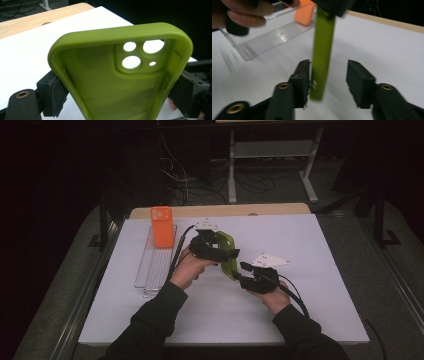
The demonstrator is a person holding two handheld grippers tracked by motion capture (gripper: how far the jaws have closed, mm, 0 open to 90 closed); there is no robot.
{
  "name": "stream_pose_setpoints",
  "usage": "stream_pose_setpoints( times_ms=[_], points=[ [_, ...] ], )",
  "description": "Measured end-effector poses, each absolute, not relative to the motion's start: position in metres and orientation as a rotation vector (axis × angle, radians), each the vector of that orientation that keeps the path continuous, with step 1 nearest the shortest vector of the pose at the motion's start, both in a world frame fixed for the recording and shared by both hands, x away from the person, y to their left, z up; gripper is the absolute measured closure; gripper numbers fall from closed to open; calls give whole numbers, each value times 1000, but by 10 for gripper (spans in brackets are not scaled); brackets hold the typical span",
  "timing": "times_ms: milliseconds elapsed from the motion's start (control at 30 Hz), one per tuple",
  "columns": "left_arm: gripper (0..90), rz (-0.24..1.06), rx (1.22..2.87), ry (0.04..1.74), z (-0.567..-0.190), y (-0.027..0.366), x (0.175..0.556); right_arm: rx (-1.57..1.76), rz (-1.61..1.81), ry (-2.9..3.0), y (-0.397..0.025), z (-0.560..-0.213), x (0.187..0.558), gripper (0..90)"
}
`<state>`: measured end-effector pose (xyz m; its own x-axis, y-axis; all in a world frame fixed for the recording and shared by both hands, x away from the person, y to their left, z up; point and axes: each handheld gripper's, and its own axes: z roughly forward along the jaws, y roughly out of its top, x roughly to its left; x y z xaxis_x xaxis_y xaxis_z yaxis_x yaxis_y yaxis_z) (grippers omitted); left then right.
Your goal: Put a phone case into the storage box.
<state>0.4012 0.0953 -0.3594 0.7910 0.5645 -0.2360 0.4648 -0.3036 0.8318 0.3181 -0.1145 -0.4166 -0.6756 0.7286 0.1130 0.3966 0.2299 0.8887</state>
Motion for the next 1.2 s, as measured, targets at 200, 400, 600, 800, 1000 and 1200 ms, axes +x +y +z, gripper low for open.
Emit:
stream_pose_setpoints(
  times_ms=[200, 400, 600, 800, 1000, 1200],
  points=[
    [137, 181, 1976, 785, -342, 109, 409, 1057, 1343, 2243, -133, -414, 316, 293],
    [138, 231, 1984, 809, -322, 124, 415, 1064, 1268, 2273, -151, -414, 311, 154],
    [137, 288, 1991, 827, -308, 141, 421, 1071, 1262, 2288, -170, -417, 301, 56],
    [138, 335, 1976, 866, -299, 164, 429, 1058, 1256, 2310, -185, -423, 291, 0],
    [138, 382, 1948, 916, -290, 189, 437, 1063, 1243, 2343, -191, -431, 282, 0],
    [139, 448, 1967, 943, -280, 214, 443, 1060, 1230, 2380, -191, -437, 281, 0]
  ],
)
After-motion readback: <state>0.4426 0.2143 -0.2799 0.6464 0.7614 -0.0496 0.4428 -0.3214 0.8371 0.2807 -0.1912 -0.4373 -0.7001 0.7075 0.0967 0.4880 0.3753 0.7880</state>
